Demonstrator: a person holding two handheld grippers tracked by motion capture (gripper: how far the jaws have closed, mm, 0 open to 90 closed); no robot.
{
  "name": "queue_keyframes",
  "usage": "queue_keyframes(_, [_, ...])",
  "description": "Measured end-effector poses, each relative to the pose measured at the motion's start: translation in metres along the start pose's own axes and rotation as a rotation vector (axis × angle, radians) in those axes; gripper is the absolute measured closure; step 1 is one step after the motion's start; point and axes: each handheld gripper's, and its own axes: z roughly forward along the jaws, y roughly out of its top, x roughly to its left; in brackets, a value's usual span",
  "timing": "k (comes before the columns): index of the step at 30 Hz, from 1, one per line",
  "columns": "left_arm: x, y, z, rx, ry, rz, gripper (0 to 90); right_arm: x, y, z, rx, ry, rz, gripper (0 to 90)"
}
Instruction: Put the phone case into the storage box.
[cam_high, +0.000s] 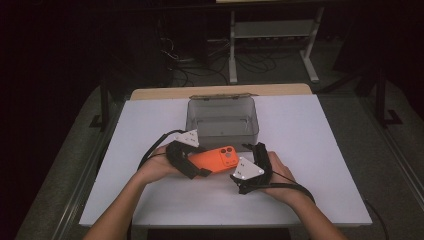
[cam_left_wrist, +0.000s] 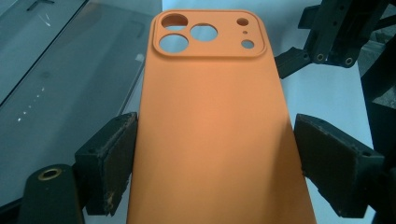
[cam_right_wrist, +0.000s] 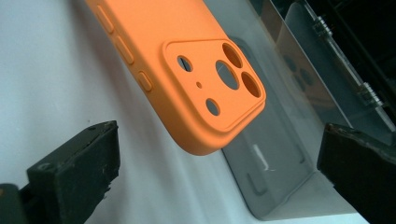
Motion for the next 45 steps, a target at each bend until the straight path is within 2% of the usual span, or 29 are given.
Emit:
queue_keyframes(8, [-0.001, 0.000, 0.000, 0.000, 0.000, -0.005, 16.3, 0.005, 0.002, 0.001, 0.016, -0.037, -0.072, 0.0])
queue_keyframes(12, [0.000, 0.000, 0.000, 0.003, 0.000, -0.003, 16.3, 0.007, 0.003, 0.000, 0.028, -0.051, -0.126, 0.0])
queue_keyframes(24, [0.000, 0.000, 0.000, 0.003, -0.001, -0.005, 16.3, 0.013, 0.004, 0.001, 0.035, -0.096, -0.210, 0.0])
queue_keyframes(31, [0.000, 0.000, 0.000, 0.002, -0.002, -0.005, 16.3, 0.018, 0.006, 0.002, 0.051, -0.128, -0.295, 0.0])
queue_keyframes(45, [0.000, 0.000, 0.000, 0.001, -0.003, -0.004, 16.3, 0.024, 0.007, 0.003, 0.067, -0.195, -0.388, 0.0])
